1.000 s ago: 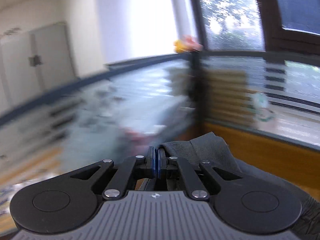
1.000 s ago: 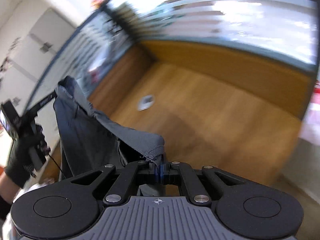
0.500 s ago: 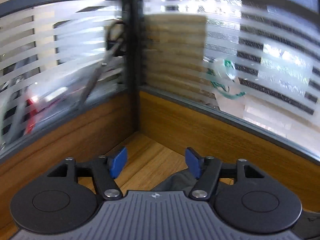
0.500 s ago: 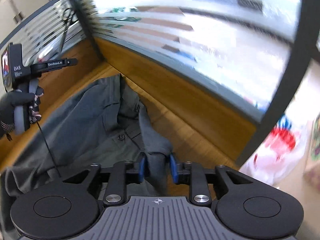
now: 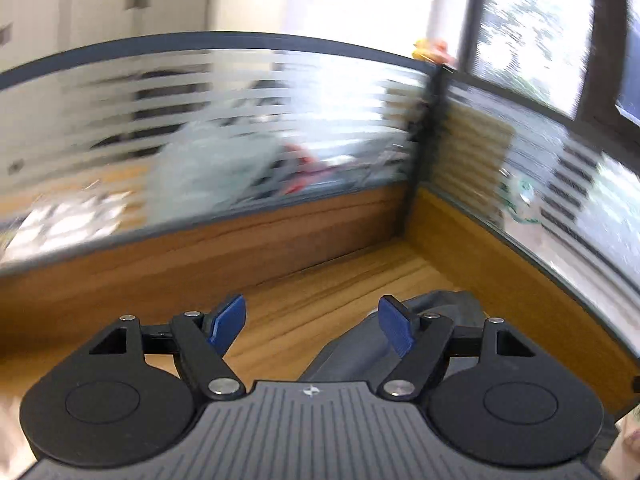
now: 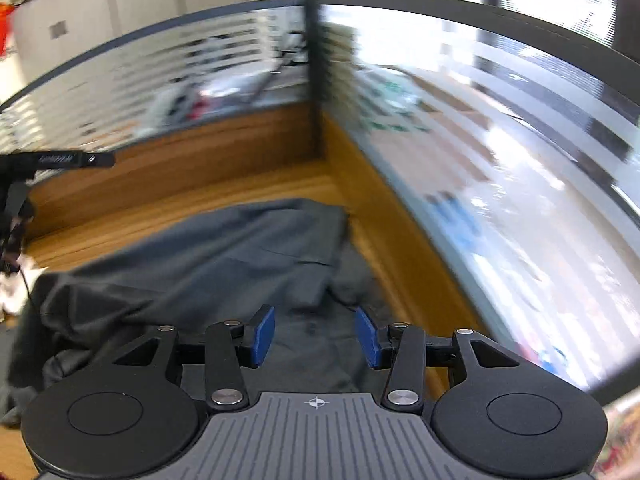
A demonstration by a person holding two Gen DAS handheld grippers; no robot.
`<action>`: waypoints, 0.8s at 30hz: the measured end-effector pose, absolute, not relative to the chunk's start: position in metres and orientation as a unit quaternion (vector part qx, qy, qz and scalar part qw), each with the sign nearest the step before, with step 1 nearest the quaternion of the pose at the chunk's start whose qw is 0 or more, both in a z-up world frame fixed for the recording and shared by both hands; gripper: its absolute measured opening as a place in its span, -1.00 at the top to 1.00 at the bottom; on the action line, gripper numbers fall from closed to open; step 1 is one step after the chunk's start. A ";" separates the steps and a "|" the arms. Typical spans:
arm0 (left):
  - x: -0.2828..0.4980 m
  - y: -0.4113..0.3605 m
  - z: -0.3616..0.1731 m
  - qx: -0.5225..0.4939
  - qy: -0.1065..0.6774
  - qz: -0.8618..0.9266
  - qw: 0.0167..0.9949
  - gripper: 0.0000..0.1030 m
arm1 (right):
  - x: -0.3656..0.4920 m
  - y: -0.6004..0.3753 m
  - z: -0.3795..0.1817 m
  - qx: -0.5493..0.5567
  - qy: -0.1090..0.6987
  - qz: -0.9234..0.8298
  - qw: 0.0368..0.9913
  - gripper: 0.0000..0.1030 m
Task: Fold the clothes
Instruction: 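Lay the grey trousers flat on the desk and open both grippers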
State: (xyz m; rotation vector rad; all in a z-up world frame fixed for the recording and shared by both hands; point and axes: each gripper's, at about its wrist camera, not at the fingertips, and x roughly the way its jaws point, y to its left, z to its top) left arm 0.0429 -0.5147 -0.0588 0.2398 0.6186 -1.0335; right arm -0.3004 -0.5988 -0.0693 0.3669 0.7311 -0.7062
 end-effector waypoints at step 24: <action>-0.105 -0.244 -0.118 -0.056 0.428 -0.185 0.883 -0.60 | -0.165 -0.598 -0.086 0.120 0.398 -0.062 0.907 0.07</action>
